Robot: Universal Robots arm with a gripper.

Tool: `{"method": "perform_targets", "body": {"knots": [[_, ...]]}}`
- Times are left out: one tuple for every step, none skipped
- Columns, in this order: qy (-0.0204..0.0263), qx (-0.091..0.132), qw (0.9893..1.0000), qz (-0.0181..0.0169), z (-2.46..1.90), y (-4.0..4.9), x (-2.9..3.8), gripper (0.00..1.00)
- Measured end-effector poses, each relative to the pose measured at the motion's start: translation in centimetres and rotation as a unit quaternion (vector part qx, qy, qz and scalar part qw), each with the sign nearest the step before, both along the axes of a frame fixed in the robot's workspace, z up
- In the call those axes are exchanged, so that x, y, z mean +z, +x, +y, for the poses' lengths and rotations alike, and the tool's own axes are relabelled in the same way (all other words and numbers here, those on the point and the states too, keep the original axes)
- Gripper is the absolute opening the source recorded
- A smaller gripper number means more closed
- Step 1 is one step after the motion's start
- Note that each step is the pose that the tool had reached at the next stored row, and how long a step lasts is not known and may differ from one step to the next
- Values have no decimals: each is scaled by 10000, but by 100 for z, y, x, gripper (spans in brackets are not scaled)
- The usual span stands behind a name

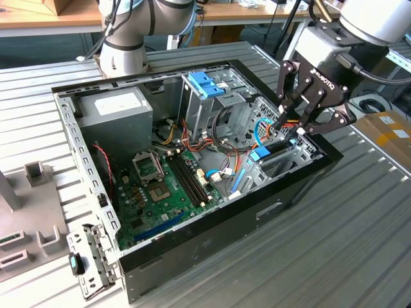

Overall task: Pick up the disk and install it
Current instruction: 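Insert the disk into the insertion slot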

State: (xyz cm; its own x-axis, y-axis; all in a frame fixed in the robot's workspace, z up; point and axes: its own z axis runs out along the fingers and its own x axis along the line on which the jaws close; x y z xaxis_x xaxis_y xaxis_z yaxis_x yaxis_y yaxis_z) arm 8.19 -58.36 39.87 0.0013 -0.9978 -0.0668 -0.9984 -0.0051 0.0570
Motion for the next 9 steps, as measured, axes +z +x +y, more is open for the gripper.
{"method": "perform_targets", "body": {"knots": [[0, 0, 10000, 3, 2, 13, -10, 38], [-1, 0, 10000, 28, 31, 97, -102, 14], [-4, 0, 10000, 56, 76, 196, -224, 10], [-6, 0, 10000, 86, 89, 266, -385, 10], [-5, 0, 9999, 104, 89, 279, -503, 10], [-7, 0, 9999, 118, 89, 293, -628, 10], [-6, 0, 9999, 121, 89, 299, -668, 10], [-4, 0, 9999, 121, 89, 300, -658, 10], [3, 0, 9999, 120, 89, 302, -642, 10]]}}
